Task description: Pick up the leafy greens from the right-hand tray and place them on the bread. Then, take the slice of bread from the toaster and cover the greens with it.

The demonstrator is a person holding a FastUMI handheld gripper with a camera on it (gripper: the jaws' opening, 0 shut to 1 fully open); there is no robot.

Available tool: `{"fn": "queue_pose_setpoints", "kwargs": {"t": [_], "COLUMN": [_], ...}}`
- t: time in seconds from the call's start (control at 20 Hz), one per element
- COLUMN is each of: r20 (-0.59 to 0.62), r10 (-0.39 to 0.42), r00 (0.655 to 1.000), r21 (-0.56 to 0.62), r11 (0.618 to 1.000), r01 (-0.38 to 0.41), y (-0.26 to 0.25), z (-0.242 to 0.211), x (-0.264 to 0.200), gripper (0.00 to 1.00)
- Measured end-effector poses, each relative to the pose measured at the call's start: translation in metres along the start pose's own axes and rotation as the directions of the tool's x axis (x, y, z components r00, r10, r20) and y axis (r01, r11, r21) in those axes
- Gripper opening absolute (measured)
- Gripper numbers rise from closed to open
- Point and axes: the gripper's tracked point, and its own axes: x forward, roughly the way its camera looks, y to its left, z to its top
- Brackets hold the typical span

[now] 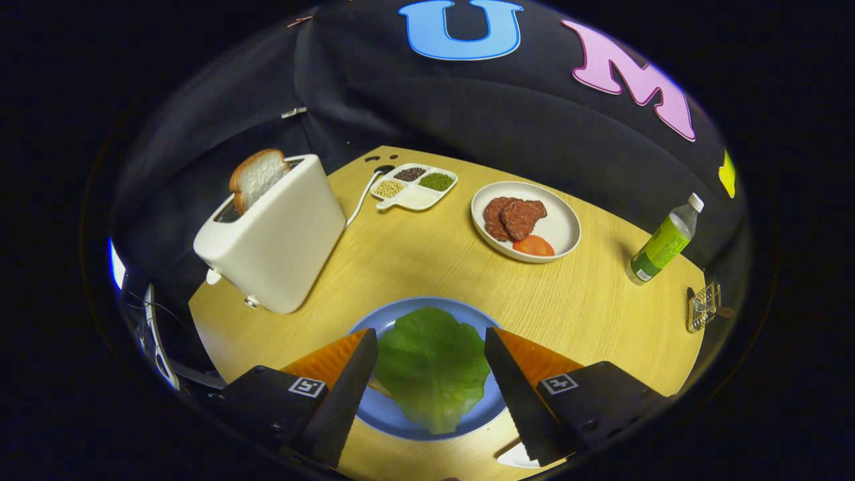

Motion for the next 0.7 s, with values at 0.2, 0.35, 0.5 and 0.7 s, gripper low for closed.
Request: {"fn": "queue_pose_setpoints", "kwargs": {"t": [0.2, 0.35, 0.5, 0.7], "r20": [0.074, 0.129, 0.178, 0.204], "r10": [0.026, 0.055, 0.100, 0.179], "r00": [0.997, 0.990, 0.979, 0.962], "r21": [-0.023, -0.067, -0.091, -0.136], "r11": [0.999, 0.997, 0.992, 0.979], "r01": [-0.024, -0.046, -0.085, -0.153], "y": [0.017, 0.036, 0.063, 0.107], "z": [0.045, 0.081, 0.117, 0.153], "x": [-0.016, -0.026, -0.032, -0.025], "gripper": [1.00, 1.00, 1.00, 1.00]}}
